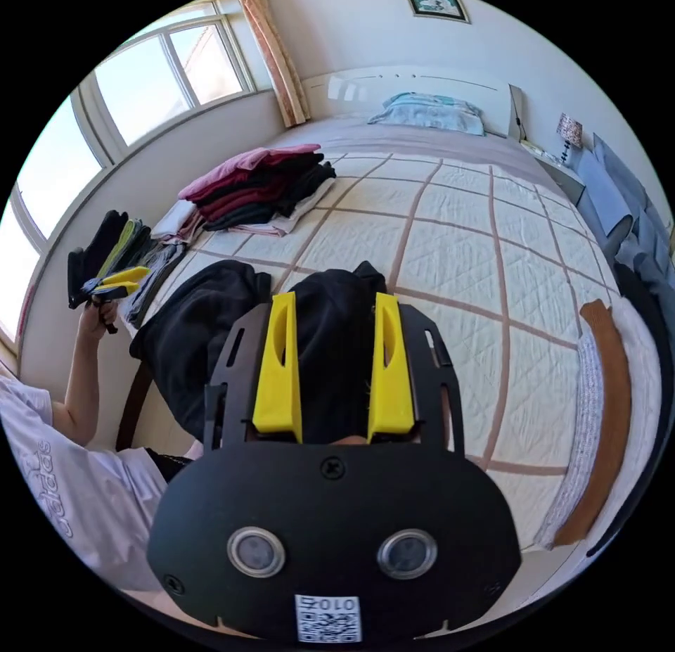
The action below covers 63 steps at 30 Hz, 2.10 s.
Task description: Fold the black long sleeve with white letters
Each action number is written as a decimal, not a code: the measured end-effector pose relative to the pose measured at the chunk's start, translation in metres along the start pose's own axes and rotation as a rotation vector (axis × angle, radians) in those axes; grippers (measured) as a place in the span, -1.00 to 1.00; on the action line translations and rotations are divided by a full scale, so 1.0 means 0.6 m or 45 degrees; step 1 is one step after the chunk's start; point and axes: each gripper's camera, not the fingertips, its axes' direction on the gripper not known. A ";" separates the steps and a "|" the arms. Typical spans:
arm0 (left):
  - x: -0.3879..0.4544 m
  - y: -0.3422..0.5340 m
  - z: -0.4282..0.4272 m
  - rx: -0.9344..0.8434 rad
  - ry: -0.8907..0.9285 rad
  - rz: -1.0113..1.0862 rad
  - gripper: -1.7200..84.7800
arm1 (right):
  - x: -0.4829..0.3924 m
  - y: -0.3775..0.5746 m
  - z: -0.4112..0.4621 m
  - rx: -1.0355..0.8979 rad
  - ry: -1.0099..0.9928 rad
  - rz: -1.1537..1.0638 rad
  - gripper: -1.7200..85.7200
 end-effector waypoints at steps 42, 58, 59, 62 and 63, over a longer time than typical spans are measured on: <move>0.291 0.247 -0.190 0.252 -0.197 0.418 -0.96 | -0.312 0.254 -0.179 0.198 0.277 -0.360 -0.86; 0.580 0.224 -0.887 1.447 -0.350 1.012 -0.97 | -0.665 0.354 -1.014 1.319 0.663 -0.552 -0.86; 0.597 0.233 -0.920 1.466 -0.378 1.040 -0.97 | -0.696 0.375 -1.055 1.361 0.692 -0.582 -0.86; 0.625 0.250 -0.995 1.515 -0.365 1.093 -0.97 | -0.769 0.413 -1.128 1.432 0.838 -0.631 -0.86; 0.630 0.251 -1.008 1.519 -0.364 1.097 -0.97 | -0.794 0.420 -1.148 1.456 0.912 -0.642 -0.86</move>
